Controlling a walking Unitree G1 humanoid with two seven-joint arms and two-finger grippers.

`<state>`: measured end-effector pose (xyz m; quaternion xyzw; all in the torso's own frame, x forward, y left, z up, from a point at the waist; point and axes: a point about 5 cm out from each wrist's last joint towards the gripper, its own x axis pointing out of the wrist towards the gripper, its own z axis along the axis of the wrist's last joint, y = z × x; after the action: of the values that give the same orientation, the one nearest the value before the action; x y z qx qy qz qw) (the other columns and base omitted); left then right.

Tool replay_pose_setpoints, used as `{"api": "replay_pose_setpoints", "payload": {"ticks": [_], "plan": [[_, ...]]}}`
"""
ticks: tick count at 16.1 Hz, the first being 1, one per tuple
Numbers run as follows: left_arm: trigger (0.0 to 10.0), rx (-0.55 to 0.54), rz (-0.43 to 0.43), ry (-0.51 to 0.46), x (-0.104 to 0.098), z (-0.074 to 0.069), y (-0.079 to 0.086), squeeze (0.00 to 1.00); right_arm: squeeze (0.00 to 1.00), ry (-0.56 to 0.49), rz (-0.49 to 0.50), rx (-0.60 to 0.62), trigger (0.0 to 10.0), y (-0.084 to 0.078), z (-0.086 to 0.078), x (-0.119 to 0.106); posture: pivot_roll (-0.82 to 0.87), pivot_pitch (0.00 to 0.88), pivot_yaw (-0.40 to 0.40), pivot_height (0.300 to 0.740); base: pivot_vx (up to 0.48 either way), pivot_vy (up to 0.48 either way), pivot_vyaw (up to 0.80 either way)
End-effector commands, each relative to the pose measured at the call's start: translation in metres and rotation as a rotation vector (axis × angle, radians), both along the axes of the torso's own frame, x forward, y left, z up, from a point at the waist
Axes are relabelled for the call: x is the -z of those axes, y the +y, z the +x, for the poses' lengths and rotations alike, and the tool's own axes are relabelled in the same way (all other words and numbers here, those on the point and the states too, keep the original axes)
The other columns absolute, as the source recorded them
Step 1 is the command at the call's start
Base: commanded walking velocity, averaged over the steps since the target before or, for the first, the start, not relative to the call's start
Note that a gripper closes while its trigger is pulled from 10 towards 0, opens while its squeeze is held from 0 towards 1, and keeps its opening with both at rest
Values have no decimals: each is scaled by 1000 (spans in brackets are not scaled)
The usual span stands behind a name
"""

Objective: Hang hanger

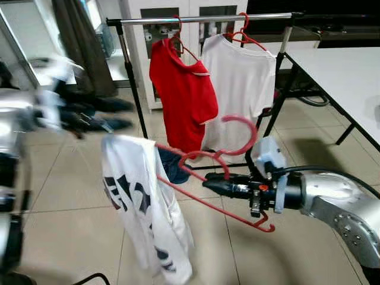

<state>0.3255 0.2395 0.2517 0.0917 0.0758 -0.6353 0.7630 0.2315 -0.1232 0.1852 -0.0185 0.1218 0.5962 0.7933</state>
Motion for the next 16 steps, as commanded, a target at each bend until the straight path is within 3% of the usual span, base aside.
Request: {"api": "replay_pose_setpoints", "payload": {"ticks": [1,3,8,10,12,14,16], "plan": [[10000,42,19,-24,-8,1,-7,0,0,-50,7,-30,0,2,0,-9,-149,0,78,740,0,0,0],[10000,105,-30,28,-13,1,-21,0,0,-53,-2,-55,0,3,-2,-10,-159,0,86,740,0,0,0],[10000,199,-16,92,-7,-10,-30,0,0,-54,-14,-72,0,3,0,-9,-164,0,83,740,0,0,0],[10000,216,53,112,0,-15,-28,0,0,-53,-16,-75,0,2,0,-8,-164,0,81,740,0,0,0],[10000,217,187,95,11,-17,-22,0,0,-51,-23,-79,0,2,1,-8,-164,0,77,740,0,0,0],[10000,207,227,72,13,-15,-20,0,0,-52,-26,-83,0,2,2,-8,-164,0,77,740,0,0,0],[3647,194,233,57,16,-10,-19,0,0,-55,-28,-86,0,2,3,-9,-170,0,74,740,0,0,0]]}}
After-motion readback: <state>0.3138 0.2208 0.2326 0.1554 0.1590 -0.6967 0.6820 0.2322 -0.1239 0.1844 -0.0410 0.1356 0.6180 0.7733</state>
